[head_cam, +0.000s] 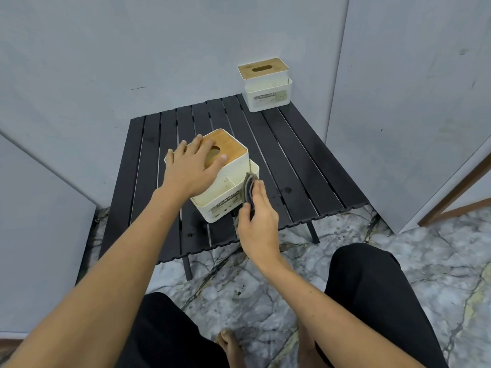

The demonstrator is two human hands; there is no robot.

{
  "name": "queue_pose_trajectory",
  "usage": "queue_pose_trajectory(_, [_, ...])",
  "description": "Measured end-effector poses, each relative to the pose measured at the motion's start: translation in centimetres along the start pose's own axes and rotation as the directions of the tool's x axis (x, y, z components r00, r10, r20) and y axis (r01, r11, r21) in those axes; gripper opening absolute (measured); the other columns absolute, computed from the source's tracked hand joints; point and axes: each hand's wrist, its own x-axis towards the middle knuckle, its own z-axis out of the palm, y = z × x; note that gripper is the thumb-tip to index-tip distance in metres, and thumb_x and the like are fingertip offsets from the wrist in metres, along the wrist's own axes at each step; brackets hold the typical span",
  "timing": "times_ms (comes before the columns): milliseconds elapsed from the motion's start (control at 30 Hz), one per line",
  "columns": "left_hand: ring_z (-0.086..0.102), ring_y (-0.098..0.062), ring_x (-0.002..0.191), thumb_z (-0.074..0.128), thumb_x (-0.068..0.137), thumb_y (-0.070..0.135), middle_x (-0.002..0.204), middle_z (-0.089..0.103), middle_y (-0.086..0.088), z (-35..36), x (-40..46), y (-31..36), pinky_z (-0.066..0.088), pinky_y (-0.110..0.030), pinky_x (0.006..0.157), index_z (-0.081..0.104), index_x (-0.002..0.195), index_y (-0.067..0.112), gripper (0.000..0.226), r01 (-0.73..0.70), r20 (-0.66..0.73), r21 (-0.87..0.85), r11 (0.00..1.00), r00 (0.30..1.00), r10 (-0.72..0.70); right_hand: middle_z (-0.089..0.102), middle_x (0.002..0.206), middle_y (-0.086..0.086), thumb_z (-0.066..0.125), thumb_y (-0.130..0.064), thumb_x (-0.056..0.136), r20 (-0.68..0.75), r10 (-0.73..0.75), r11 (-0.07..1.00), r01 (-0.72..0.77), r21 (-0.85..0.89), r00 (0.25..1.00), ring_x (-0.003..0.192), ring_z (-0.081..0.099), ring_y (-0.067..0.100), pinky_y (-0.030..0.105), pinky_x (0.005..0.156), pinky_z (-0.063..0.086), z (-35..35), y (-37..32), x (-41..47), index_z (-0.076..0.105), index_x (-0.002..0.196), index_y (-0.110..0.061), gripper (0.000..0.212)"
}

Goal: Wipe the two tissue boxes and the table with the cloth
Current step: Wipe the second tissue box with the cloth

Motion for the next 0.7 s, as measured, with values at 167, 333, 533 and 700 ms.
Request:
queue_pose_trajectory(167, [0.01,-0.03,0.155,0.027,0.101,0.064,0.168,0.015,0.005,0.2,-0.2,0.1,0.002,-0.055,0.123,0.026,0.157,0.038,0.062,0.014,-0.032,0.008,1.0,0.999,-0.014,0.023,0.161,0.012,0.038,-0.011,0.103,0.009,0.071,0.997,-0.071,-0.022,0.997,0.149,0.02,0.019,0.014,0.115,0.016,0.8,0.8,0.3,0.025,0.153,-0.006,0.052])
queue_pose_trajectory(333, [0.008,-0.028,0.155,0.026,0.101,0.064,0.169,0.013,0.007,0.5,-0.3,0.1,0.001,-0.053,0.123,0.024,0.157,0.041,0.061,0.024,-0.037,0.009,1.0,0.999,-0.024,0.02,0.162,0.011,0.038,-0.011,0.103,0.078,0.029,0.999,-0.026,-0.037,0.997,0.148,0.02,0.017,-0.005,0.102,0.005,2.2,0.3,-1.3,0.025,0.154,-0.006,0.053])
queue_pose_trajectory(533, [0.01,-0.028,0.155,0.027,0.1,0.066,0.168,0.016,0.008,0.5,-0.3,-0.1,0.002,-0.054,0.123,0.027,0.156,0.041,0.061,0.027,-0.049,-0.019,0.999,0.998,-0.028,0.019,0.162,0.012,0.038,-0.011,0.103,0.037,0.053,0.998,-0.052,-0.026,0.998,0.146,0.023,0.019,0.001,0.102,0.01,2.0,-0.5,-0.3,0.025,0.153,-0.006,0.052])
queue_pose_trajectory(700, [0.011,-0.027,0.155,0.028,0.1,0.066,0.168,0.017,0.008,0.5,-0.4,-0.2,0.002,-0.054,0.123,0.028,0.155,0.042,0.06,0.03,-0.057,-0.022,0.999,0.998,-0.031,0.023,0.16,0.016,0.038,-0.008,0.102,-0.03,0.057,0.997,-0.059,-0.041,0.998,0.148,0.022,0.023,0.006,0.108,0.011,0.8,-0.1,1.5,0.028,0.152,-0.002,0.051])
